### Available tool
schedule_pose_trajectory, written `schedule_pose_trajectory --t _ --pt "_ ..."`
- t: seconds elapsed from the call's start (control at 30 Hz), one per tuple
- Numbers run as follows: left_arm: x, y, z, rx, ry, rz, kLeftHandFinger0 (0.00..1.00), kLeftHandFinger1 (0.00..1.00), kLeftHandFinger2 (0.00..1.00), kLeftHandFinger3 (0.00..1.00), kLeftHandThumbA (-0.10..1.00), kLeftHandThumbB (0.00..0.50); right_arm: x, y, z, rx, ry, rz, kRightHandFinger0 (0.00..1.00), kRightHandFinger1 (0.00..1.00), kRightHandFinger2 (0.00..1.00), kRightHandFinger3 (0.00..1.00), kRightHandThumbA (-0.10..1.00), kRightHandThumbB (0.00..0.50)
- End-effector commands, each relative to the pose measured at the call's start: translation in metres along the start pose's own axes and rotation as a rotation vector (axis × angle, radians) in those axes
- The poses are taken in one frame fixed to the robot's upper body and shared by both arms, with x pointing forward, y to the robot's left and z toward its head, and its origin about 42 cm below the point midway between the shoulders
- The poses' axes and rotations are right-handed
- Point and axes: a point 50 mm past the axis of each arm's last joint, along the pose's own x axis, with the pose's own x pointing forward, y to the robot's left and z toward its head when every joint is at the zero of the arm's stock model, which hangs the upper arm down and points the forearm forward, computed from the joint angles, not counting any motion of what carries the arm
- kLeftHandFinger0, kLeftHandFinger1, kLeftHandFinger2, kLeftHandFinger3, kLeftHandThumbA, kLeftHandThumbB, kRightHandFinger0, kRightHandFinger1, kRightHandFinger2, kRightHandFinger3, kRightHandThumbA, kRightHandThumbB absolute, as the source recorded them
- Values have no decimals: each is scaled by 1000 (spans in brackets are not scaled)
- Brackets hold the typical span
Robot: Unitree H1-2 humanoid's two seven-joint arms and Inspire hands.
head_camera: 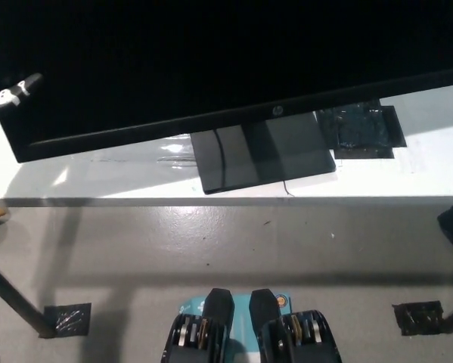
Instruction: The monitor is placed at the center of the table and the robot uses both its hand to grab the left and right sides of the monitor to tilt the angle of the monitor downwards
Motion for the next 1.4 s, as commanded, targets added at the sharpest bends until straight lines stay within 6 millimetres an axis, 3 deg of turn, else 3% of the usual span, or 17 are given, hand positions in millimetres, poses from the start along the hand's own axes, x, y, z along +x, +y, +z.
schedule_pose_trajectory --t 0.0,0.07,0.1,0.17,0.3,0.43,0.5,0.7,0.83,0.9,1.1,1.17,1.3,1.37 --pt "36 33 14 311 10 -3 1000 1000 1000 1000 666 500 16 2 77 -333 -170 -155 1000 1000 1000 1000 573 500" --pt "48 41 8 515 35 -31 1000 1000 1000 1000 627 466 22 11 81 -390 -153 -205 1000 1000 1000 1000 544 500" --pt "49 43 7 532 32 -32 1000 1000 1000 1000 616 464 23 11 81 -398 -152 -212 1000 1000 1000 1000 539 500" --pt "60 53 0 706 49 -29 1000 1000 1000 1000 602 496 28 20 85 -424 -165 -232 1000 1000 1000 1000 486 500" --pt "70 65 -4 891 118 -56 1000 1000 1000 1000 633 500 33 29 88 -499 -170 -272 1000 1000 1000 1000 460 500" --pt "80 72 -2 1038 154 -74 1000 1000 1000 1000 715 500 35 36 84 -564 -182 -314 1000 1000 1000 1000 435 500" --pt "85 76 1 1087 168 -78 1000 1000 1000 1000 686 500 38 41 84 -608 -183 -339 1000 1000 1000 1000 452 500" --pt "97 77 10 1256 158 -59 1000 1000 1000 1000 739 500 41 49 80 -645 -197 -387 1000 1000 1000 1000 476 500" --pt "93 77 6 1150 161 -39 1000 1000 1000 1000 731 500 40 48 77 -589 -204 -375 1000 1000 1000 1000 519 500" --pt "85 79 0 1002 151 -27 1000 1000 1000 1000 696 497 37 44 74 -530 -226 -363 1000 1000 1000 1000 525 500" --pt "51 77 -21 632 123 37 1000 1000 1000 1000 717 498 23 30 39 -339 -237 -325 1000 1000 1000 1000 572 500" --pt "33 77 -26 555 101 44 1000 1000 1000 1000 744 493 16 25 24 -291 -264 -316 1000 1000 1000 1000 602 500" --pt "-15 80 -40 284 122 54 1000 1000 1000 1000 687 493 -2 20 -3 -228 -325 -310 1000 1000 1000 1000 779 500" --pt "-43 79 -40 191 106 85 1000 1000 1000 1000 746 500 -16 19 -11 -210 -366 -308 1000 1000 1000 1000 822 500"
